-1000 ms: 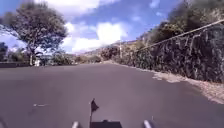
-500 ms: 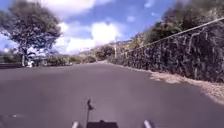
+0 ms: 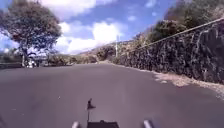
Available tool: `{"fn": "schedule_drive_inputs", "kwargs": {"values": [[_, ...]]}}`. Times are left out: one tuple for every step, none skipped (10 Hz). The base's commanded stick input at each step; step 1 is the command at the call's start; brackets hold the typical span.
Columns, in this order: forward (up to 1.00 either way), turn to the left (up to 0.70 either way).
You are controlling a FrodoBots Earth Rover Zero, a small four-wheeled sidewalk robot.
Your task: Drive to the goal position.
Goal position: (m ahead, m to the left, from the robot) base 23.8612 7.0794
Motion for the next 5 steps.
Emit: {"fn": "schedule_drive_inputs", "kwargs": {"values": [[0.63,-0.04],[0.63,-0.23],[0.63,-0.27],[0.63,-0.3],[0.63,-0.32]]}}
